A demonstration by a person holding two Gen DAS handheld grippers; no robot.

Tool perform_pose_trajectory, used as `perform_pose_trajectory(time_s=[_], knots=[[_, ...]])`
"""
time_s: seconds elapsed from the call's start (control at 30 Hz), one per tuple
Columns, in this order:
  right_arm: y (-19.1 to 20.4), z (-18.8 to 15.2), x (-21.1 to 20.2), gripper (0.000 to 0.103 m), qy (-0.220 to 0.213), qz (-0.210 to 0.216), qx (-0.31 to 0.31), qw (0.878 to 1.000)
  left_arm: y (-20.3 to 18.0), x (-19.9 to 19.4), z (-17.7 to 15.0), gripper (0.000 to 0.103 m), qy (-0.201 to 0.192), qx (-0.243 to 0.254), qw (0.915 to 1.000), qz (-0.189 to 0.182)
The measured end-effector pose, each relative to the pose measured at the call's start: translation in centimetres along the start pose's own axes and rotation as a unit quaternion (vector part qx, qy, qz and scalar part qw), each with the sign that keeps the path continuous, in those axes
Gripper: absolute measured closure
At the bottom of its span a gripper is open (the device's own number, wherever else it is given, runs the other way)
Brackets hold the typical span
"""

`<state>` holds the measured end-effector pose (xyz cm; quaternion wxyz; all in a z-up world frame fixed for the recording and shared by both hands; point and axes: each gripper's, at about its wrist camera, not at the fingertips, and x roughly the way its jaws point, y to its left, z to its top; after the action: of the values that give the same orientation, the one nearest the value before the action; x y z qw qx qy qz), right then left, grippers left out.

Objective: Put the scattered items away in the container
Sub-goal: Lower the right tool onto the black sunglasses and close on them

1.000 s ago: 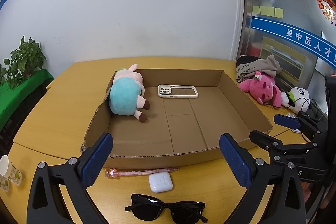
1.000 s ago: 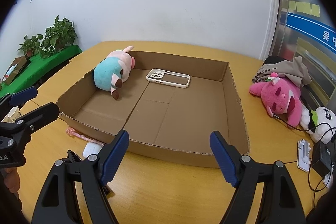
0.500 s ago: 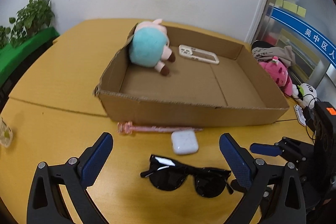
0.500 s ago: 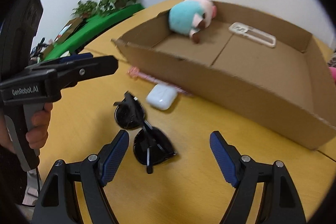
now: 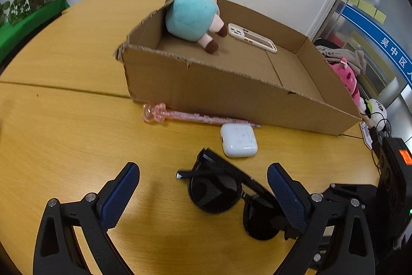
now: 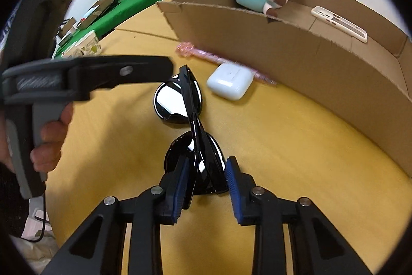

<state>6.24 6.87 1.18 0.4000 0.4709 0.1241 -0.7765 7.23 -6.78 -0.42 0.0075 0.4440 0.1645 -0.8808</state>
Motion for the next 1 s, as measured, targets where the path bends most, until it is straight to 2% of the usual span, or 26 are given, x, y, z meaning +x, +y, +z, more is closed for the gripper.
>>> perform_pose_trajectory(time_s=[0.17,0.27,0.37,0.5,0.57,0.63,0.77,0.8,1.0], knots=[[1.6,-2.0,-1.0,0.076,-0.001,0.009,0.003,1.000,0.0,1.3,-0.6,0.010,0.030,-0.012,0.9987,-0.040],[2.7,-2.7,-1.3,0.076,-0.006,0.008,-0.005,1.000,-0.7,2.4,-1.4,0.023,0.056,-0.009,0.9968,-0.056],[2.8,-3.1,-1.5,0.076,-0.009,0.004,-0.007,1.000,-1.7,2.4,-1.8,0.034,0.059,0.015,0.9972,-0.044],[1.6,-3.2,-1.8,0.079,-0.013,-0.014,0.008,1.000,-1.3,2.2,-2.0,0.072,0.076,0.003,0.9960,-0.048],[0.8,-3.5,-2.1,0.079,-0.014,-0.015,0.018,1.000,-0.7,1.9,-2.1,0.077,0.079,-0.013,0.9945,-0.068],[0.5,-3.8,-2.3,0.079,-0.018,-0.017,0.019,1.000,-0.6,1.5,-2.0,0.086,0.074,-0.015,0.9945,-0.072],[0.5,-4.0,-2.4,0.079,-0.025,-0.021,0.022,0.999,-1.0,0.5,-1.8,0.095,0.064,-0.009,0.9956,-0.068],[0.4,-4.1,-2.4,0.079,-0.027,-0.021,0.024,0.999,-1.1,0.3,-1.6,0.100,0.062,-0.008,0.9956,-0.069],[0.2,-4.5,-2.9,0.079,-0.033,-0.008,0.022,0.999,-2.0,0.0,-1.2,0.101,0.059,0.003,0.9949,-0.081]])
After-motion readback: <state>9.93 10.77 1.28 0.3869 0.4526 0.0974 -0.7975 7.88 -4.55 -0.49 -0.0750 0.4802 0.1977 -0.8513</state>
